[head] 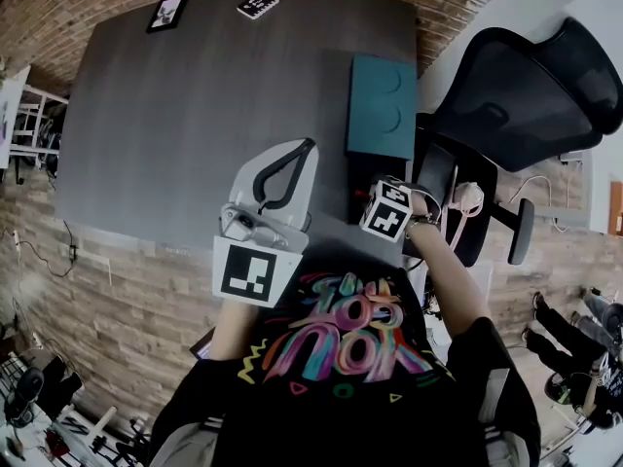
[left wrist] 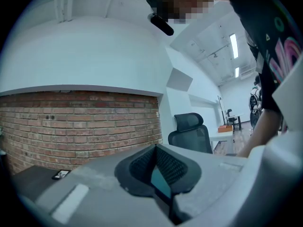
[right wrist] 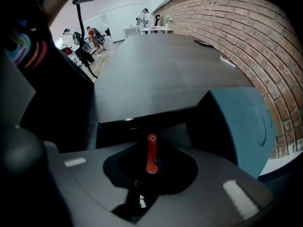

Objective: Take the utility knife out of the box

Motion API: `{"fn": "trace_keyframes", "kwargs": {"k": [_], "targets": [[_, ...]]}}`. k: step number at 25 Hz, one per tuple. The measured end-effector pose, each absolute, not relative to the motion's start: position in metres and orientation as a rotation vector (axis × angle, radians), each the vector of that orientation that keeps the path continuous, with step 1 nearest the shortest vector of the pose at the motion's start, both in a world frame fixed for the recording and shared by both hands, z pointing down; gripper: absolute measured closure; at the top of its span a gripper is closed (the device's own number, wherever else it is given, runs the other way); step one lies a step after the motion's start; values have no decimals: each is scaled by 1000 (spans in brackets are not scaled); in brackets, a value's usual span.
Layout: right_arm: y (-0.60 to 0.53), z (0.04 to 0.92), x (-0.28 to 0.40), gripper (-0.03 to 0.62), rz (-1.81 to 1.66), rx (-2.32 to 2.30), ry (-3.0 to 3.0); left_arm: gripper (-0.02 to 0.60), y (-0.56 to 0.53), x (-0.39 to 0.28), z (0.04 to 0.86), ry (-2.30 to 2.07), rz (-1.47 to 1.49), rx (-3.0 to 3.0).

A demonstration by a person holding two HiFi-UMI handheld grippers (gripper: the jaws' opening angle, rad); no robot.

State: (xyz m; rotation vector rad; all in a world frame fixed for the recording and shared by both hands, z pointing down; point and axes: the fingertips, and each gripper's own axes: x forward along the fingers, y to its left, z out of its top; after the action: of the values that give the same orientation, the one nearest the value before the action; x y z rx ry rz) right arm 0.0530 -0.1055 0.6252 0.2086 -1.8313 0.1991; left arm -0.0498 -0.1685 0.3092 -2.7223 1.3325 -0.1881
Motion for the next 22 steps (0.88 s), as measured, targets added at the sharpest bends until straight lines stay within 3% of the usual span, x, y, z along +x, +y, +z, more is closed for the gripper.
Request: {"fn": "trace_keyframes", "kwargs": {"k": [22], "targets": [[-138,531,52,539,127,457,-2049,581,-165,-49,305,1318,-195,-2717]]}}
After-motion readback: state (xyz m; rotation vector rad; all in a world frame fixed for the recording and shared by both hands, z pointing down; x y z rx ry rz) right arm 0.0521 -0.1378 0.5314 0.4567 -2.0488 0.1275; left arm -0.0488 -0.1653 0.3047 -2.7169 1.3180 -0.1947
